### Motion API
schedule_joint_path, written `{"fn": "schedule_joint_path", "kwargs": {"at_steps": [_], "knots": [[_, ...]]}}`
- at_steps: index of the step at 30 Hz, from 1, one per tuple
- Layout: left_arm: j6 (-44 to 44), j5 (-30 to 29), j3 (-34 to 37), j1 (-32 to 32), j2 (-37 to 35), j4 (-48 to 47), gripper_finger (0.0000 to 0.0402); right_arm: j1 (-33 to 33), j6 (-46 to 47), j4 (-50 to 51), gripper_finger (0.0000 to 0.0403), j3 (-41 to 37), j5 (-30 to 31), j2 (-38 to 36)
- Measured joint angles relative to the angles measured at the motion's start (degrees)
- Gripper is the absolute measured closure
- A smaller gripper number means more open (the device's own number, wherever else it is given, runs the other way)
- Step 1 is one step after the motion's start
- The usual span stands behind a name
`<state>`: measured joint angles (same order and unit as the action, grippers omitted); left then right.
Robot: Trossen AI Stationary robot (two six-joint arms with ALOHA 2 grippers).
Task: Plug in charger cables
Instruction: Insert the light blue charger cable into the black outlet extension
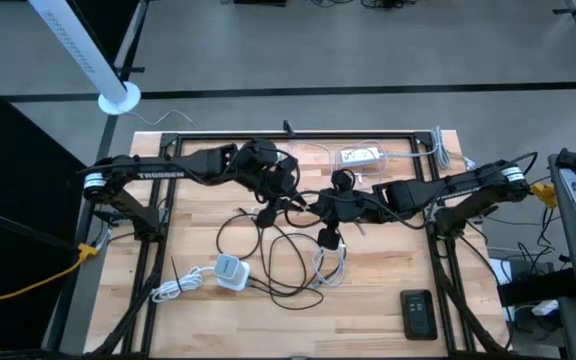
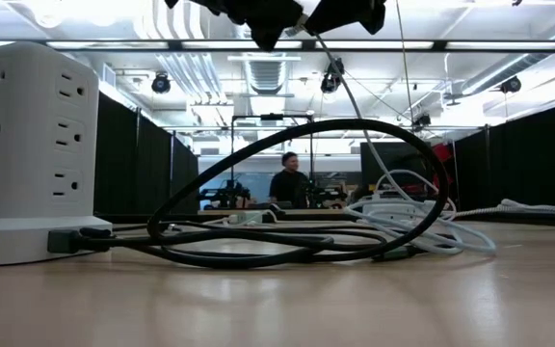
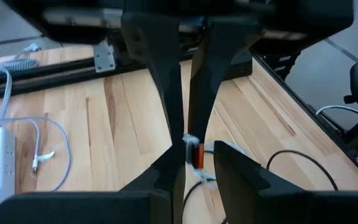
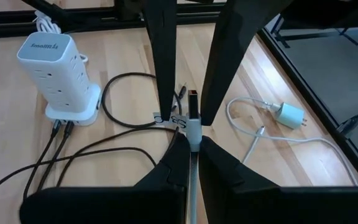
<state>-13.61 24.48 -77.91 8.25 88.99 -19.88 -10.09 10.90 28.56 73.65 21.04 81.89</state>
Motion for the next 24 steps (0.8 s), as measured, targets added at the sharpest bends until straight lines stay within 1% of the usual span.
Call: {"fn": "schedule_joint_path", "kwargs": {"at_steps": [6, 10, 11, 14, 18, 20, 24], "knots": [[-0.26, -0.22, 0.00, -0.26, 0.00, 0.31, 0.0342, 0.00, 0.64, 0.00, 0.0395, -0.07, -0.04, 0.04], [0.42, -0.60, 0.00, -0.26, 0.00, -0.42, 0.0389, -0.02, 1.11, -0.02, 0.0395, -0.08, -0.31, 0.09], [0.45, -1.06, 0.00, -0.26, -0.01, -0.62, 0.0394, -0.02, 1.13, 0.02, 0.0396, -0.09, -0.29, 0.09], [0.53, -2.77, 0.00, -0.33, -0.32, -0.90, 0.0399, 0.00, 1.14, 0.04, 0.0396, -0.09, -0.17, 0.09], [0.58, -3.19, 0.00, -0.33, -1.60, -1.35, 0.0401, 0.00, 1.31, -0.84, 0.0394, -0.09, 0.03, 0.02], [0.64, -3.36, 0.00, -0.33, -2.47, -1.64, 0.0401, -0.02, 1.90, -0.90, 0.0373, 0.02, 0.12, -0.23], [1.57, -3.60, 0.00, -0.24, -4.80, -2.75, 0.0401, 0.00, 2.48, -0.61, 0.0308, -0.13, 0.09, -2.01]]}}
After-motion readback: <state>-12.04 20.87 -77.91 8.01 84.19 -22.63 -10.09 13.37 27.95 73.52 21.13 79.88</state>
